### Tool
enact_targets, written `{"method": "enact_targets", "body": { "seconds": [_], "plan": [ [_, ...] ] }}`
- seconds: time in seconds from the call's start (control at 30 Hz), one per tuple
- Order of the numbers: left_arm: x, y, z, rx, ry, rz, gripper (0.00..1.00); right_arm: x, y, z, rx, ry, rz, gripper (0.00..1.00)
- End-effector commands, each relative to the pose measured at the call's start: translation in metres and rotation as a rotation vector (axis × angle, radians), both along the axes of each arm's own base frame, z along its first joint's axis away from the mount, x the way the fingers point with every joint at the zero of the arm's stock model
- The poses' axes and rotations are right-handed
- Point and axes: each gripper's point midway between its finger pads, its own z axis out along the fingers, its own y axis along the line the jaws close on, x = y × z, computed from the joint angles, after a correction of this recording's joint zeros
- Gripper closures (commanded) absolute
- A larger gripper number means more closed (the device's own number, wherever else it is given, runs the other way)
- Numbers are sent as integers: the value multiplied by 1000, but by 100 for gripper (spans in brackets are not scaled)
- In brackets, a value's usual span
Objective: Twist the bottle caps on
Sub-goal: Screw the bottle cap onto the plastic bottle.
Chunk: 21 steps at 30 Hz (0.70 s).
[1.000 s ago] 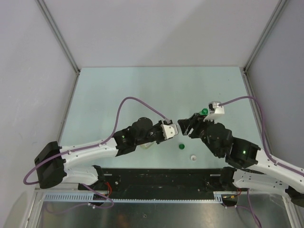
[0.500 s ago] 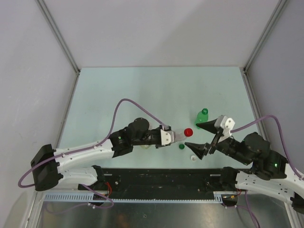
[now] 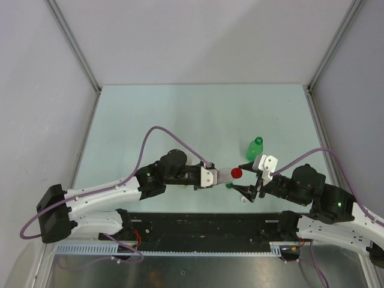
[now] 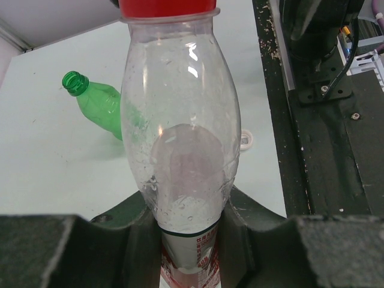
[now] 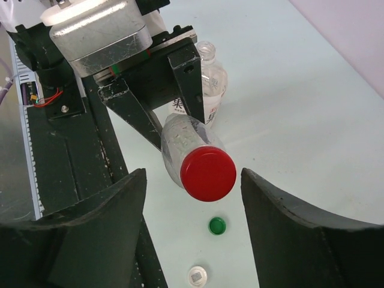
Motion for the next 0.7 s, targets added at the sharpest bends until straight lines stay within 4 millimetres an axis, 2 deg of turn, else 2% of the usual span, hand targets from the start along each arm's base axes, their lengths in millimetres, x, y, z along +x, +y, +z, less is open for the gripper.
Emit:
{"method": "enact_targets", "body": {
  "seconds": [0.0,0.4,0.67],
  "plan": [
    [-4,-1,4,-13,-24,-31,89,-2,2,7,22,-3,13,35],
    [-7,-2,-3,2,-12,-50,89,2,5,14,74,39,-29,37],
    [-8,-2,-4,7,-10,-57,89,9,-1,17,109,71,-95,50]
  ]
}}
